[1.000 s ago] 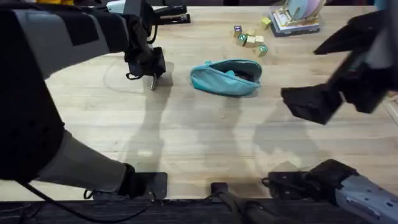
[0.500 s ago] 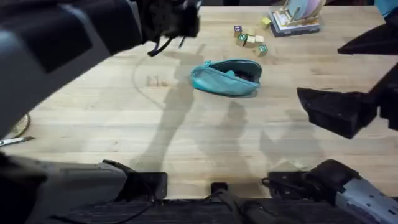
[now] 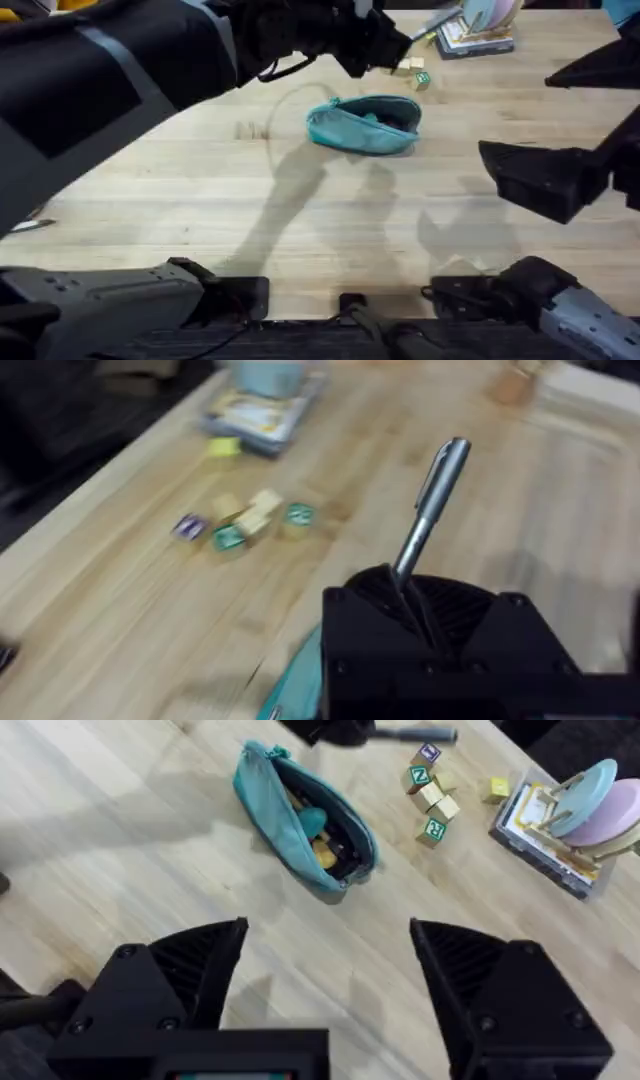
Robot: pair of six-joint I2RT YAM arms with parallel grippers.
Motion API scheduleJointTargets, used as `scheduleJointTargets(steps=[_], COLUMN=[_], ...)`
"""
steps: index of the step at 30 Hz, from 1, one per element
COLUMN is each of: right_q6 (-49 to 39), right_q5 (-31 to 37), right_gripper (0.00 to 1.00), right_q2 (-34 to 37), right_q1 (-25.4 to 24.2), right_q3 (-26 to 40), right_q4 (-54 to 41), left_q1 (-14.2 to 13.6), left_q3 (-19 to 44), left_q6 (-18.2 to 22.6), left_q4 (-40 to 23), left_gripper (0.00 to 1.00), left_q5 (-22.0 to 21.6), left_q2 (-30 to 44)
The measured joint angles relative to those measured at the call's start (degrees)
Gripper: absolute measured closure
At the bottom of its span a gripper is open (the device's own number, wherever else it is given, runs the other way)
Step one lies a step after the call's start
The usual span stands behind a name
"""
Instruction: Unzip the bag, pick up the pens from the table one at a time and place them inside, then zip the bag closed.
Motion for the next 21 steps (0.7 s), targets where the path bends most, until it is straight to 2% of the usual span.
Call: scheduleJointTargets(steps=[4, 10, 15, 21], right_q6=[0.00, 0.15, 0.17, 0.17], right_q5=[0.00, 0.02, 0.00, 0.01], right_gripper=[0.003, 0.003, 0.003, 0.003], right_q2=[0.00, 0.00, 0.00, 0.00], right_q1=[0.01, 0.00, 0.00, 0.00], right_q3=[0.00, 0.00, 0.00, 0.00], right_q4=[0.00, 0.00, 0.00, 0.00], left_q1=[0.00, -0.07, -0.90, -1.36], left_q3=[0.00, 0.00, 0.00, 0.00], left_q6=[5.84, 9.08, 10.18, 13.83], left_q4=[-0.88, -2.52, -3.10, -3.25], left_gripper=[0.959, 0.959, 0.959, 0.959], left_q5=[5.80, 10.51, 11.76, 10.11], left_q2=[0.61, 4.46, 9.05, 13.60])
